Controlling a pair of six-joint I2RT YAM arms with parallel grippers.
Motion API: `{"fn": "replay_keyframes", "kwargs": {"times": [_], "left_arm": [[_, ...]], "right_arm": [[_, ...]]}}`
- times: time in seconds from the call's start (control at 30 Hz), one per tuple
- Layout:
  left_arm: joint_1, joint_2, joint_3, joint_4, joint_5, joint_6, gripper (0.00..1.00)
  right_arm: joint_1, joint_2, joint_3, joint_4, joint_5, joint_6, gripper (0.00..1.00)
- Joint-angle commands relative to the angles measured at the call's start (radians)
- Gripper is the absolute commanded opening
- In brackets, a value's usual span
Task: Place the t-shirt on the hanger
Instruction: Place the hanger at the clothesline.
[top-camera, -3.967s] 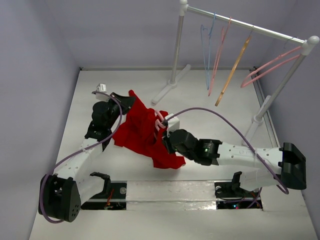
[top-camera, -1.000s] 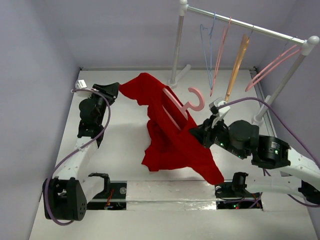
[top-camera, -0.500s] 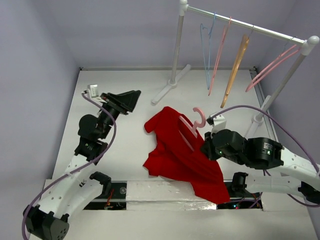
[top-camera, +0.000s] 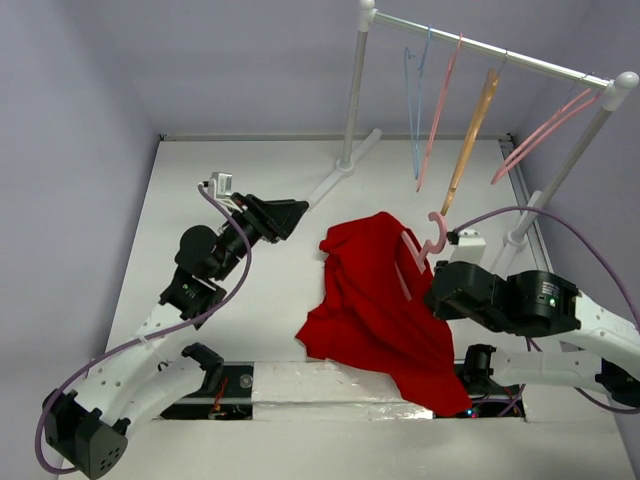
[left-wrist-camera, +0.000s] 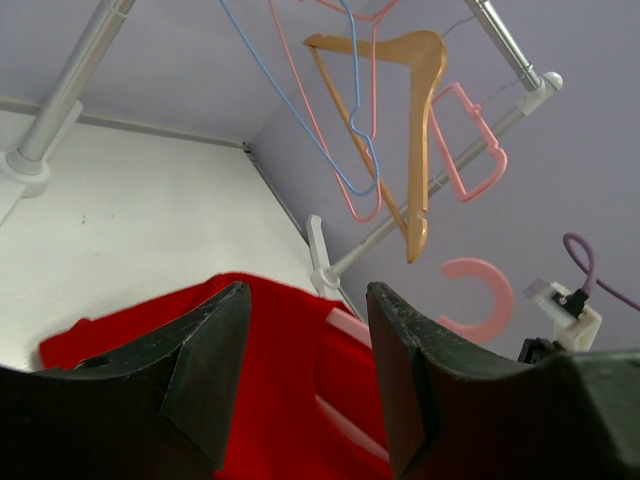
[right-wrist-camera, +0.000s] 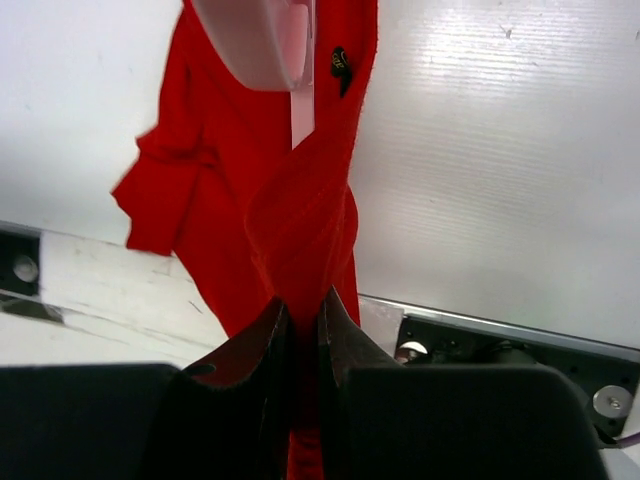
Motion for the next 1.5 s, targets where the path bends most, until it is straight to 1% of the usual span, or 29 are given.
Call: {"fn": "replay_keyframes", "kwargs": {"times": [0.0,0.23,0.43,0.6,0.77,0.8,0.93,1.1,1.2,1.23,1.27,1.4,1.47], "left_arm": [[-0.005,-0.007,-0.007,0.045,0.026,0.018,0.47],[-0.005,-0.062,-0.012,0.026,0.026,0.027,0.47],[-0.005,-0.111,-0.047,0.026,0.024,0.021,0.47],[-0.005,-0.142,-0.068,0.033,0.030,0.015,0.47],[-0.005,-0.171,-0.082,0.036,0.021,0.023,0.47],[-0.005,-0.173,-0.084,0.039,0.018,0.023,0.47],[-0.005,-0.171,-0.105,0.052,0.020,0.020,0.47],[-0.005,-0.148,-0.116,0.075,0.038,0.015,0.47],[-0.005,-0.136,-0.121,0.086,0.050,0.011,0.47],[-0.005,-0.134,-0.124,0.089,0.052,0.006,0.47],[-0.005,-0.134,-0.125,0.092,0.053,0.004,0.47],[-0.005,-0.136,-0.130,0.100,0.055,0.000,0.47],[-0.005,-0.136,-0.134,0.105,0.056,-0.003,0.47]], "right_arm": [[0.009,-0.001,0.057,-0.155,0.091,0.077,0.00],[0.009,0.031,0.113,-0.156,0.203,0.134,0.00],[-0.100,0.035,0.107,-0.155,0.249,0.140,0.00],[-0.250,0.048,0.105,-0.155,0.249,0.064,0.00],[-0.281,0.096,0.152,-0.153,0.296,0.013,0.00],[-0.313,0.107,0.159,-0.153,0.303,0.004,0.00],[-0.322,0.153,0.192,-0.152,0.358,-0.005,0.00],[-0.353,0.240,0.287,-0.132,0.434,-0.044,0.00],[-0.399,0.278,0.312,-0.057,0.456,-0.131,0.00],[-0.411,0.282,0.309,0.018,0.447,-0.165,0.00],[-0.425,0.282,0.308,0.050,0.444,-0.221,0.00],[-0.500,0.306,0.315,0.144,0.442,-0.294,0.00],[-0.512,0.320,0.315,0.187,0.448,-0.323,0.00]]}}
